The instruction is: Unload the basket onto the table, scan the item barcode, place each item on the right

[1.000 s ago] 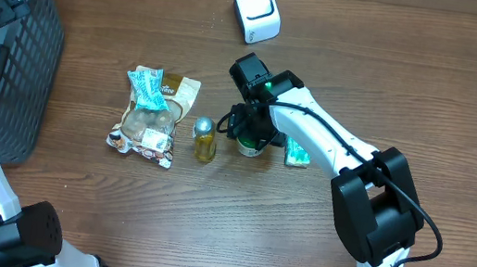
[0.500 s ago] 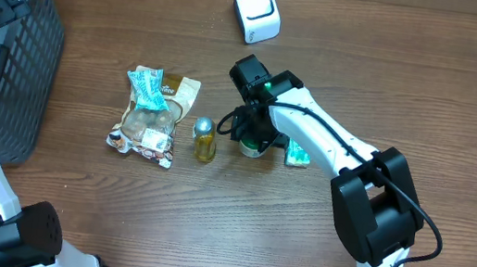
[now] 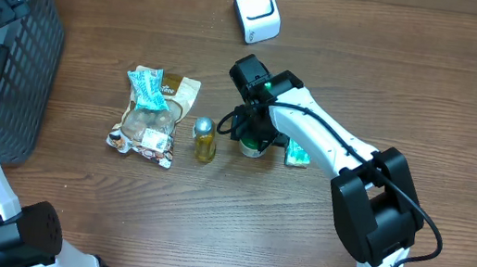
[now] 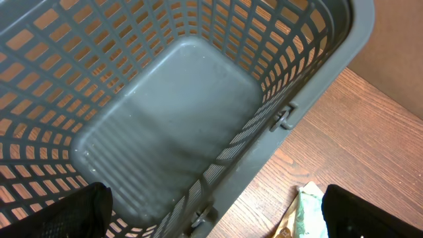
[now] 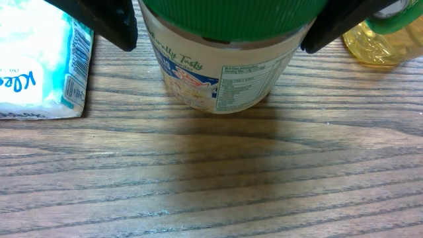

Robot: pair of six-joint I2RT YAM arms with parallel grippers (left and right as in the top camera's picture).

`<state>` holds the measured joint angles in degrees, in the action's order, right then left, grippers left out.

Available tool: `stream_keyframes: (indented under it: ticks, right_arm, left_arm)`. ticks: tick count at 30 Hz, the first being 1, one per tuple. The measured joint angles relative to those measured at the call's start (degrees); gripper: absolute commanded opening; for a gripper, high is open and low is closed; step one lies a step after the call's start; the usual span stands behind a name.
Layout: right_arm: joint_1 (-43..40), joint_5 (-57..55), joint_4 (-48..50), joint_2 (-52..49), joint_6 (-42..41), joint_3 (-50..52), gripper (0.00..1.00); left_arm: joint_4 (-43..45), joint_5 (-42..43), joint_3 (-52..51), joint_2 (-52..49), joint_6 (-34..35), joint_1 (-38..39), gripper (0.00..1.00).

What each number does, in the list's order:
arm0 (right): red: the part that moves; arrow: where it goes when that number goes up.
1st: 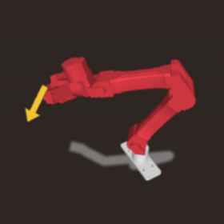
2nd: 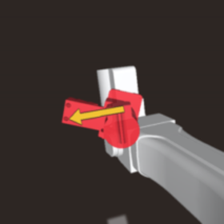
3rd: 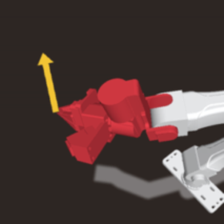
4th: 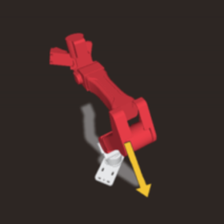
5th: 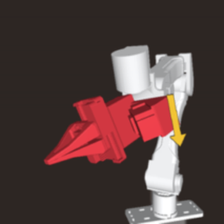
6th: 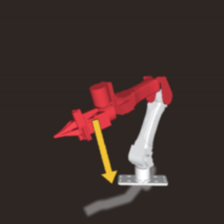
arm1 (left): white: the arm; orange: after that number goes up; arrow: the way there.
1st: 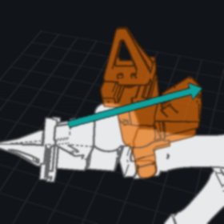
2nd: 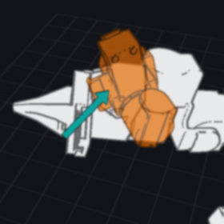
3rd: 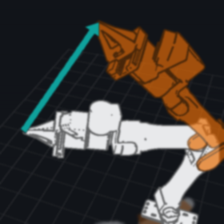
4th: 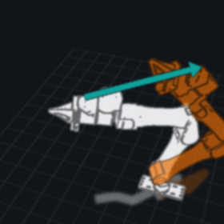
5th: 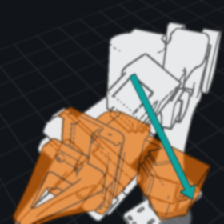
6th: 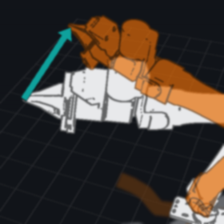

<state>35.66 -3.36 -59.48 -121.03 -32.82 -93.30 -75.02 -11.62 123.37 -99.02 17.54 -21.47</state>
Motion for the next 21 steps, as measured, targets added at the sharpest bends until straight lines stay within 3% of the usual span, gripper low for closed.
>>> stream_keyframes:
  ticks: [9,16,21]
  right_arm:
    - [0.0,0.1,0.3,-0.3,-0.1,0.0,0.70]
    - [0.0,0.1,-0.1,-0.5,0.0,0.0,0.74]
    - [0.0,0.2,-0.4,-0.5,-0.1,0.0,0.64]
  left_arm:
    - [0.0,0.0,0.0,0.0,0.0,0.0,1.00]
    - [0.0,0.0,0.0,0.0,0.0,0.0,1.00]
    - [0.0,0.0,0.0,0.0,0.0,0.0,1.00]
